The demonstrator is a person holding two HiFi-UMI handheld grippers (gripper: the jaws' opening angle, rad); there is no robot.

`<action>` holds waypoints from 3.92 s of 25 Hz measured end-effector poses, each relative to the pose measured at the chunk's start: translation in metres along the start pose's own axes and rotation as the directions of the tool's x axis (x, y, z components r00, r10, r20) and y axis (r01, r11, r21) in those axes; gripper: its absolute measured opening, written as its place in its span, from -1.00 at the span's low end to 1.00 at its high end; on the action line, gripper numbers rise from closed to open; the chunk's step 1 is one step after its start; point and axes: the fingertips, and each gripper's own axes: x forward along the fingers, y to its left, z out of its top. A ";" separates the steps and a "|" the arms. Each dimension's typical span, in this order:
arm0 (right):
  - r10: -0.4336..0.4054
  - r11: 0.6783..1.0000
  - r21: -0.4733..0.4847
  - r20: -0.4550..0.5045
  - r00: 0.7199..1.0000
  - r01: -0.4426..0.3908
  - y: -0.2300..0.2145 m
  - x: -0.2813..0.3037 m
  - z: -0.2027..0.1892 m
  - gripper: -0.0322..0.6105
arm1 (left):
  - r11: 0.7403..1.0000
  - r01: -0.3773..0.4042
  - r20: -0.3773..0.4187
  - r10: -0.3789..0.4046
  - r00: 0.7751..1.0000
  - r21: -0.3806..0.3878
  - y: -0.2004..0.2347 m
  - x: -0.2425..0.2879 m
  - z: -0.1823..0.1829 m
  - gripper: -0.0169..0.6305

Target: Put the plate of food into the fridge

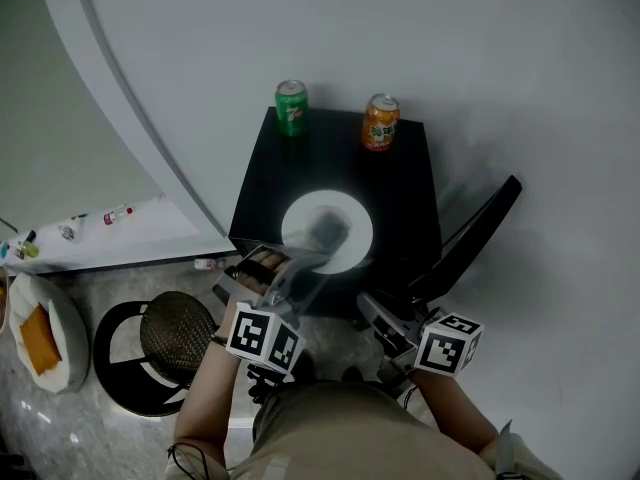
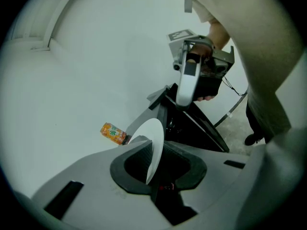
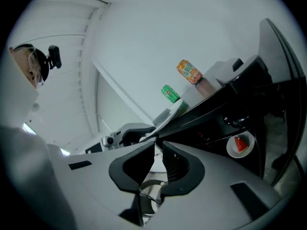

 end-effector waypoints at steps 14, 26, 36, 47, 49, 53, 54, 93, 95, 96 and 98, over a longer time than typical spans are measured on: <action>0.077 0.978 0.187 0.085 0.993 -0.092 0.006 0.035 0.027 -0.47 | 1.000 0.020 0.058 -0.022 0.998 0.023 -0.013 -0.016 0.010 -0.75; 0.062 0.951 0.296 0.103 0.993 -0.090 0.001 0.043 0.017 -0.53 | 0.997 0.040 0.102 -0.046 0.994 0.064 -0.023 -0.026 0.017 -0.76; 0.058 0.911 0.398 0.137 0.989 -0.109 0.005 0.041 0.012 -0.62 | 0.998 0.050 0.144 -0.057 0.988 0.049 -0.027 -0.032 0.017 -0.76; 0.033 0.862 0.494 0.167 0.985 -0.112 0.014 0.040 -0.002 -0.70 | 0.996 0.063 0.173 -0.073 0.982 0.063 -0.036 -0.047 0.015 -0.75; 0.032 0.855 0.505 0.173 0.984 -0.117 0.016 0.040 -0.006 -0.71 | 0.996 0.063 0.175 -0.075 0.982 0.070 -0.038 -0.050 0.014 -0.75; 0.029 0.844 0.523 0.184 0.982 -0.123 0.020 0.042 -0.014 -0.72 | 0.994 0.067 0.179 -0.081 0.980 0.084 -0.043 -0.057 0.011 -0.75; 0.027 0.842 0.526 0.187 0.982 -0.123 0.021 0.042 -0.016 -0.73 | 0.994 0.068 0.182 -0.083 0.980 0.086 -0.044 -0.059 0.010 -0.75; 0.041 0.770 0.620 0.186 0.982 -0.150 0.002 -0.023 -0.067 -0.76 | 0.993 0.106 0.056 -0.109 0.992 0.047 -0.115 -0.059 0.053 -0.73; 0.038 0.763 0.629 0.185 0.982 -0.148 0.000 -0.028 -0.072 -0.77 | 0.993 0.118 0.043 -0.119 0.992 0.029 -0.122 -0.058 0.056 -0.73; 0.037 0.760 0.633 0.185 0.982 -0.148 -0.001 -0.031 -0.074 -0.77 | 0.993 0.120 0.037 -0.121 0.992 0.021 -0.125 -0.058 0.057 -0.73; 0.036 0.757 0.636 0.186 0.982 -0.148 0.000 -0.035 -0.078 -0.77 | 0.993 0.118 0.022 -0.118 0.993 0.006 -0.128 -0.061 0.058 -0.71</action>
